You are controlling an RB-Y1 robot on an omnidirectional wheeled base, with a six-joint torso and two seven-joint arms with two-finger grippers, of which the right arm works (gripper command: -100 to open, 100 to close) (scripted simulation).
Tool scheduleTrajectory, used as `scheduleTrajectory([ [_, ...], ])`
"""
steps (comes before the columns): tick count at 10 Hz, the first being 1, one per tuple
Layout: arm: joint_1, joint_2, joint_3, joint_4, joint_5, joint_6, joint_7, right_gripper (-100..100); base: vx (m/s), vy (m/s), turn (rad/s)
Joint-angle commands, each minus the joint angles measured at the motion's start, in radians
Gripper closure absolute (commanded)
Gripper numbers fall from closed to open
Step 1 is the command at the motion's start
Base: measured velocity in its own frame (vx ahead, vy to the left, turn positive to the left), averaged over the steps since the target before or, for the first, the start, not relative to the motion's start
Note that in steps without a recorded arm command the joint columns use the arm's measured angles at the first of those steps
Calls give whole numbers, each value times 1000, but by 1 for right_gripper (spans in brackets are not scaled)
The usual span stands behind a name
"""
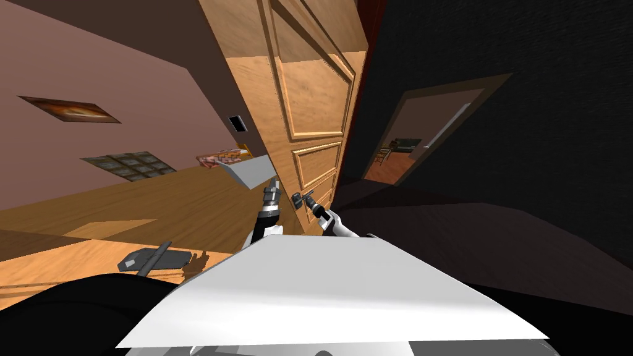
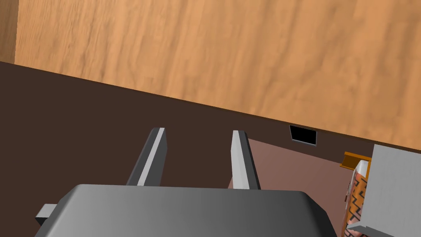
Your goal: Push the door open
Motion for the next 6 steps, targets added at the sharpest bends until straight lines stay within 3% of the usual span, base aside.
scheduleTrajectory([
  [1,-1,0,-1,-1,0,-1,0,100,0,0,0],
  [3,9,-6,-9,-7,12,3,-4,100,45,104,-71],
  [6,24,-13,-25,-20,33,8,-11,100,88,160,-71],
])
